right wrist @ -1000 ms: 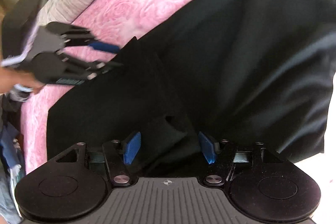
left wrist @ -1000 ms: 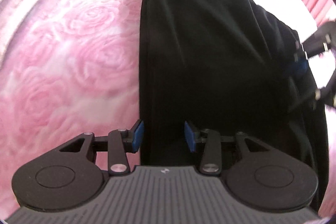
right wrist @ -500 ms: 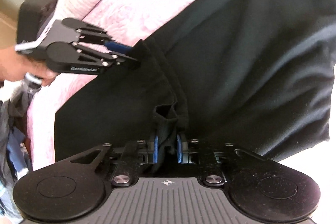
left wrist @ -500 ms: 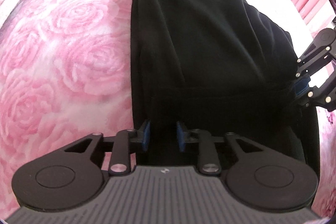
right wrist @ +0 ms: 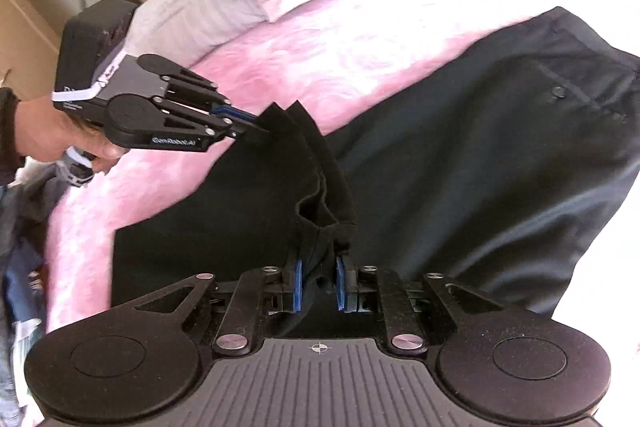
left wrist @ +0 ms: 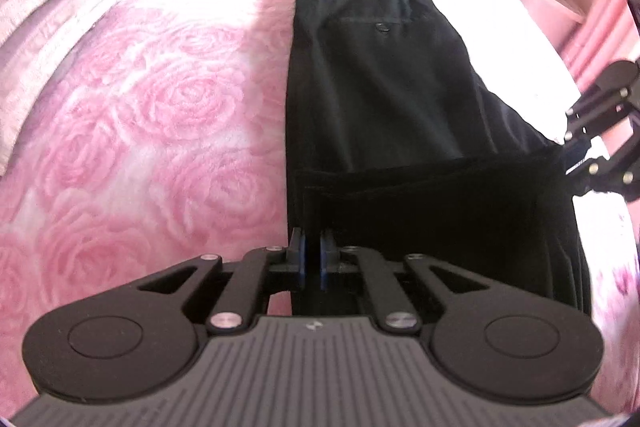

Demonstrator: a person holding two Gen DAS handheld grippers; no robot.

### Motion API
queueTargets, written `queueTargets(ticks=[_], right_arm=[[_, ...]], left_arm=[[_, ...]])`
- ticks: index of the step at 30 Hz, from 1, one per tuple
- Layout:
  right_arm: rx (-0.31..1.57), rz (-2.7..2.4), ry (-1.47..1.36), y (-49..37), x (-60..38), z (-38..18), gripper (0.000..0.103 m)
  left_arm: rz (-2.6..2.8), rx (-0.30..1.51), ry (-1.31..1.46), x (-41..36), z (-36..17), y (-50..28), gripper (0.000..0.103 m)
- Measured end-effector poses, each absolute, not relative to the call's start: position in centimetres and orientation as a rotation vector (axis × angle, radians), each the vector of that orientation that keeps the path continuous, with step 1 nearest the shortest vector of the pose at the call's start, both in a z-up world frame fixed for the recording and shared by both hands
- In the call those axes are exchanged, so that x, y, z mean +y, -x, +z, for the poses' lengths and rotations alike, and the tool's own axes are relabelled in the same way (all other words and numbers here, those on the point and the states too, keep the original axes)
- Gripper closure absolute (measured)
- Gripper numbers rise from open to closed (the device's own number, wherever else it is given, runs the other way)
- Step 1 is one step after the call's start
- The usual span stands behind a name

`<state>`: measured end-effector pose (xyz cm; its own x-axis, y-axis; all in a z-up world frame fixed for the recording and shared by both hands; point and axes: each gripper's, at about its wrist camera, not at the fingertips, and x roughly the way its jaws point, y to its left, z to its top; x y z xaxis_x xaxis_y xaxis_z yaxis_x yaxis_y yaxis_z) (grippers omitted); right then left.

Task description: Fold clothes

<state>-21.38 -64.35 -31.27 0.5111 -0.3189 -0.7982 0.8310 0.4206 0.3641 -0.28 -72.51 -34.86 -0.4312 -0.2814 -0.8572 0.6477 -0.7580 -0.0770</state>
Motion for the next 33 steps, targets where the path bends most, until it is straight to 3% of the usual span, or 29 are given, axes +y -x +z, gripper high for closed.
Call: queueTargets(ticks=[3,8,15,21,26,27,28,30,33], right_arm=[[0.775,-0.814,-0.881,21.8,-65.4,-34.6,0.085],[0.855,-0.873,-0.773,21.8,-64.5,-35.2,0.057],[0.835,-0.839,-0.449,17.0,-58.6,-31.1,0.056],[0.894,-0.795,-0.588,14.1,-56.1,-37.4,0.056],[0.934,-0.789,-0.385,12.4,-51.4,-34.4,0.055],[0.931,-0.755,-0.337,11.6,-49.9,-33.7,0.051],[0.930,-0.706,-0.292,10.6,-48.2,-33.1,0.035],[0.924,-0.589,-0.220,8.6,-44.7,-32.4,0.019],[0.953,-0.443,-0.097,5.4,-39.5,-33.5,0.019]], left_arm=[[-2.152,0.587,-1.254,-73.4,-37.6,1.2,0.086],[-2.109,0.519,-1.259,-71.8,-36.2,-0.8,0.081],[-2.131,0.280,-1.366,-64.0,-31.9,-7.1,0.081],[-2.139,0.314,-1.497,-58.1,-36.5,-9.9,0.080],[-2.112,0.296,-1.370,-56.9,-36.2,-12.2,0.075],[-2.113,0.253,-1.367,-56.4,-35.5,-12.5,0.074],[-2.115,0.191,-1.375,-55.5,-34.7,-13.0,0.074],[-2.105,0.059,-1.410,-53.5,-33.7,-13.8,0.069],[-2.091,-0.129,-1.450,-50.4,-33.7,-15.0,0.058]])
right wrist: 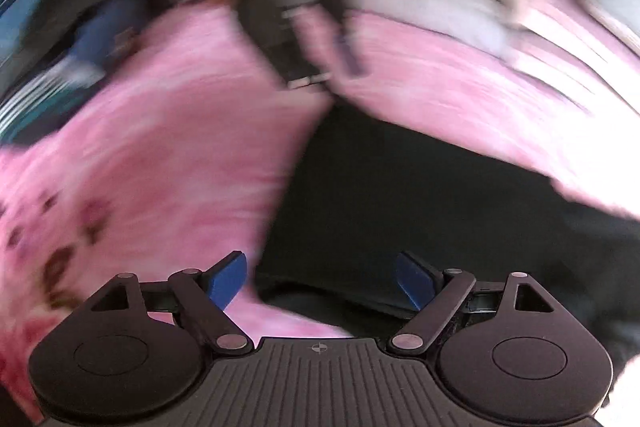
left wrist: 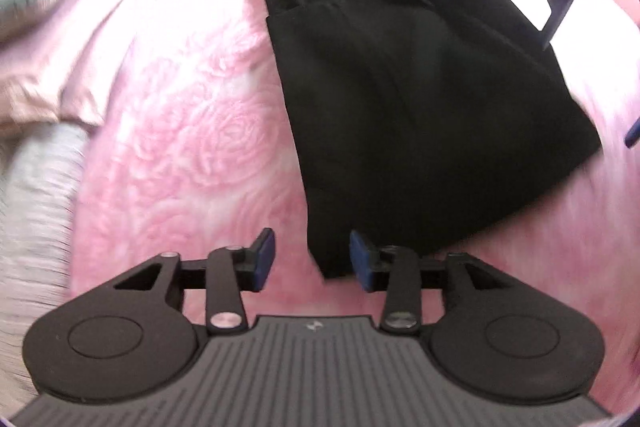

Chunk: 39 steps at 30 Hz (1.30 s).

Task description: Fold clothes

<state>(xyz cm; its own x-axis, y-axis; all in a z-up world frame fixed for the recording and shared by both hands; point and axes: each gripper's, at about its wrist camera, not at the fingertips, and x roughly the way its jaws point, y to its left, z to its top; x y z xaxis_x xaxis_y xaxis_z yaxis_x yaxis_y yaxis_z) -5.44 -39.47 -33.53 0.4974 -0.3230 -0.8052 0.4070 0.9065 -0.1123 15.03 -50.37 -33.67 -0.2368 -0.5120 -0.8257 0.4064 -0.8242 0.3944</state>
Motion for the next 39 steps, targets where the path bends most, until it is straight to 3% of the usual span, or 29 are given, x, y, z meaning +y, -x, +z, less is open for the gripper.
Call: queueTargets(ticks=[5,6,7,8,10,11,13,15,18,20,21,22,30,33,39], right_arm=[[1.095,-0.480,0.047,-0.4,-38.1,-38.5,0.022],[1.107,-0.493,0.087,-0.3,-38.0,-39.0,0.035],[1.103,-0.516,0.106,0.0,-38.2,-38.9,0.058],[1.100,-0.511,0.103,0.4,-38.6,-38.9,0.060],[1.086,-0.491,0.092,1.0,-39.1,-38.4,0.082],[1.079,-0.483,0.084,1.2,-39.3,-37.8,0.084],[1.058,-0.476,0.057,1.8,-40.1,-36.2,0.087],[1.036,-0.486,0.056,2.0,-40.7,-34.7,0.087],[1.011,-0.515,0.084,2.3,-40.0,-33.0,0.082],[1.001,-0.553,0.157,2.4,-38.9,-33.4,0.040],[0.996,-0.571,0.194,2.5,-38.4,-33.6,0.010],[0.992,-0.583,0.251,2.3,-38.0,-34.2,0.006],[1.032,-0.606,0.373,1.9,-40.0,-39.4,0.006],[1.005,-0.587,0.390,3.0,-39.4,-38.6,0.006],[0.916,-0.646,0.330,3.9,-40.5,-37.8,0.006]], left_arm=[[-2.110,-0.471,-1.514,-45.2,-36.5,-14.5,0.036],[-2.118,-0.586,-1.515,-44.4,-37.3,-14.1,0.034],[-2.124,-0.690,-1.513,-43.8,-38.0,-13.7,0.034],[-2.128,-0.783,-1.508,-43.6,-38.8,-13.2,0.033],[-2.111,-0.941,-1.486,-43.6,-40.1,-12.3,0.033],[-2.096,-1.003,-1.483,-43.8,-40.7,-11.9,0.033],[-2.073,-1.071,-1.502,-44.8,-41.5,-11.0,0.038],[-2.075,-1.032,-1.537,-46.1,-41.3,-10.5,0.082],[-2.099,-0.884,-1.558,-48.1,-39.3,-9.7,0.091],[-2.122,-0.788,-1.558,-49.2,-37.7,-9.3,0.092],[-2.136,-0.733,-1.557,-49.8,-36.8,-9.2,0.092],[-2.148,-0.690,-1.559,-50.4,-36.1,-9.0,0.092],[-2.188,-0.422,-1.620,-52.9,-31.8,-7.3,0.093],[-2.189,-0.264,-1.596,-54.1,-29.5,-7.4,0.094],[-2.182,-0.240,-1.658,-55.0,-28.3,-6.5,0.094]])
